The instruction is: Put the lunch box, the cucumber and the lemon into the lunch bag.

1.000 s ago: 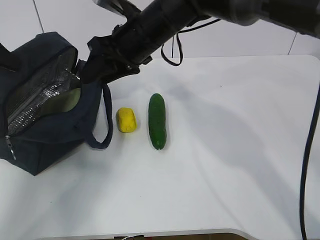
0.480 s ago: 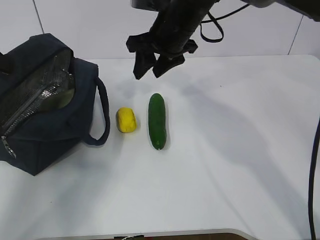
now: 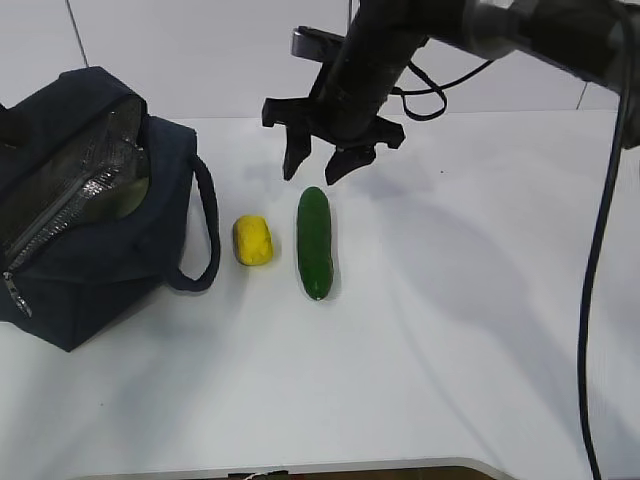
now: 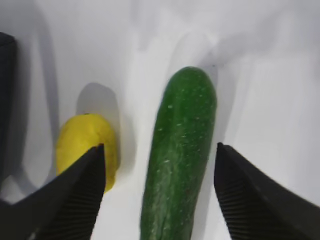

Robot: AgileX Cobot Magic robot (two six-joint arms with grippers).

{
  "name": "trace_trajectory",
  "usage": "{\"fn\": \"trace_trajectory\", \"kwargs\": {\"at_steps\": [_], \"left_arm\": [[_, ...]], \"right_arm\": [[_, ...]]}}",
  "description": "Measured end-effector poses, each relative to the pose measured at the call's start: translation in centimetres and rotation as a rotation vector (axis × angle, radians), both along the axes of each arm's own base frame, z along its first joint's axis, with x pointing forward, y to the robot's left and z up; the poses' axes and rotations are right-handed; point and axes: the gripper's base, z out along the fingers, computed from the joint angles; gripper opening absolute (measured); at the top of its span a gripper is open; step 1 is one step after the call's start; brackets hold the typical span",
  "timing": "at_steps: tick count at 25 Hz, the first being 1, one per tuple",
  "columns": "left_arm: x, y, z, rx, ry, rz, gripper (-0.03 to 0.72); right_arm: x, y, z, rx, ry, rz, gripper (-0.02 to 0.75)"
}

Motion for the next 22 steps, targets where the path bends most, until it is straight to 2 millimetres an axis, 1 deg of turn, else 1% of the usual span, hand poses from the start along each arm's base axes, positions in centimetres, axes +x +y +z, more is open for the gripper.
{"fn": "trace_trajectory", "kwargs": {"at_steps": [4,6,11,15,17,22], "left_arm": [[0.0,0.0,0.0,-0.006,0.000,0.003,-0.013],[0.0,-0.1,0.1,-0.014,-0.002,0.005,-0.013],[0.1,-0.1,0.2,-0.026,-0.004,0.008,-0.013],[0.1,-0.2,0.2,-0.028,-0.005,0.008,-0.013],[0.1,-0.2,0.2,-0.030,-0.005,0.009,-0.013],[0.1,-0.2,0.2,-0.030,-0.005,0.009,-0.013]], "right_arm": [[0.4,-0.1,-0.9,-0.021,-0.003,-0.022,0.525],[0.6,-0.3,-1.6,-0.047,0.004,-0.047,0.542],[1.2,-0.5,-3.0,-0.091,-0.002,-0.085,0.547],[1.4,-0.4,-3.0,-0.076,-0.025,-0.097,0.547],[1.5,-0.3,-3.3,-0.069,-0.025,-0.100,0.547],[1.8,-0.2,-4.9,-0.075,-0.003,-0.101,0.547]]}}
